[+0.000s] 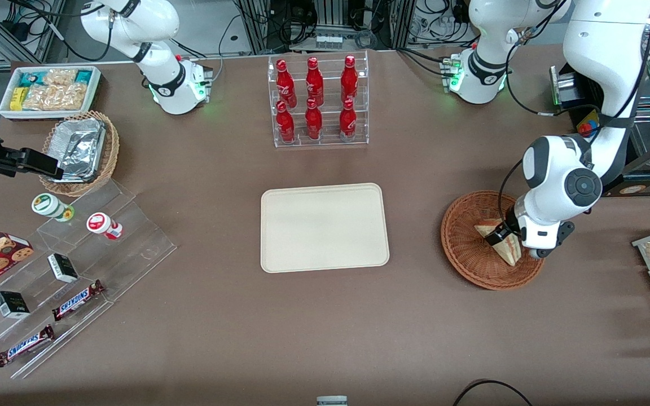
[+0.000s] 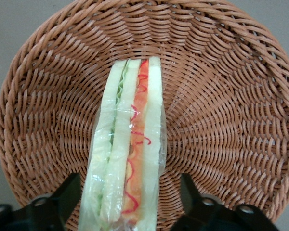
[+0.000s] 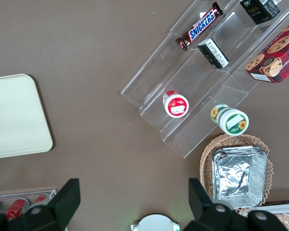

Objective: Place sandwich from basket to tray
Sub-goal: 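Lower the left gripper onto the wrapped sandwich and close on it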

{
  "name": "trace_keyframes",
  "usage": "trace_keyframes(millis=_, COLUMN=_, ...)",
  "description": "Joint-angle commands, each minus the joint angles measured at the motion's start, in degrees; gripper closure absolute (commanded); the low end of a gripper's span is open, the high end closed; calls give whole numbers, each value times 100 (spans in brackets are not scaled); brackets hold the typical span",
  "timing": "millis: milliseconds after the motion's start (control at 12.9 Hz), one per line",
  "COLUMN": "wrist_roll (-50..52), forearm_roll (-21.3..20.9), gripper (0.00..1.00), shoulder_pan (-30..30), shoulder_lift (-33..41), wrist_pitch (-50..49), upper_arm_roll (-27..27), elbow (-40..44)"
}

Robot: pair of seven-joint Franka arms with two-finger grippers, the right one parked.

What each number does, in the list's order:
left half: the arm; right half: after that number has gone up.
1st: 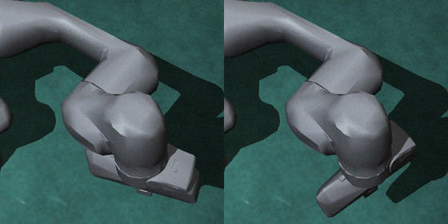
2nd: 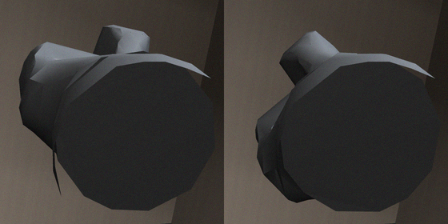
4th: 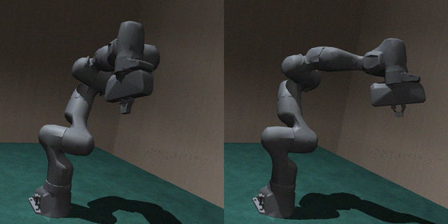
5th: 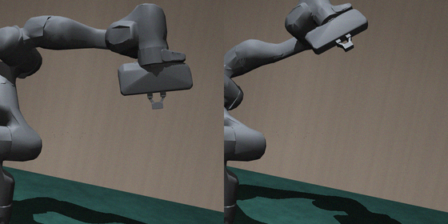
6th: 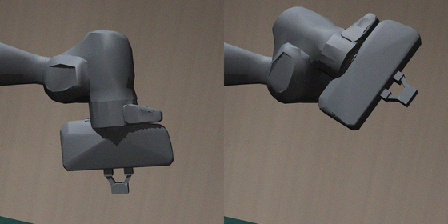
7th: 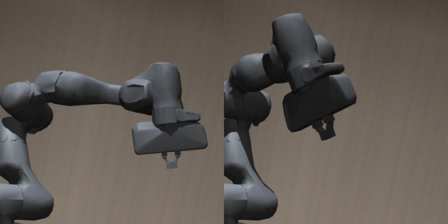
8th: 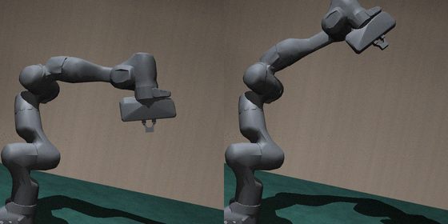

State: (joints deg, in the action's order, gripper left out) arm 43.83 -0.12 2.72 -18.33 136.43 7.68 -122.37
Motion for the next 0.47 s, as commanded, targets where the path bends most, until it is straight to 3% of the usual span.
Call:
trace_keyframes(millis=0, wrist_roll=108, forearm_roll=-67, gripper=100, shoulder_pan=53, shoulder_lift=101, wrist_pitch=42, upper_arm_roll=32, elbow=-50)
trace_keyframes(millis=233, wrist_roll=47, forearm_roll=-163, gripper=100, shoulder_pan=18, shoulder_lift=338, wrist_pitch=-151, upper_arm_roll=41, elbow=-42)
trace_keyframes(millis=388, wrist_roll=29, forearm_roll=-444, gripper=100, shoulder_pan=-87, shoulder_lift=409, wrist_pitch=-641, upper_arm_roll=120, elbow=220)
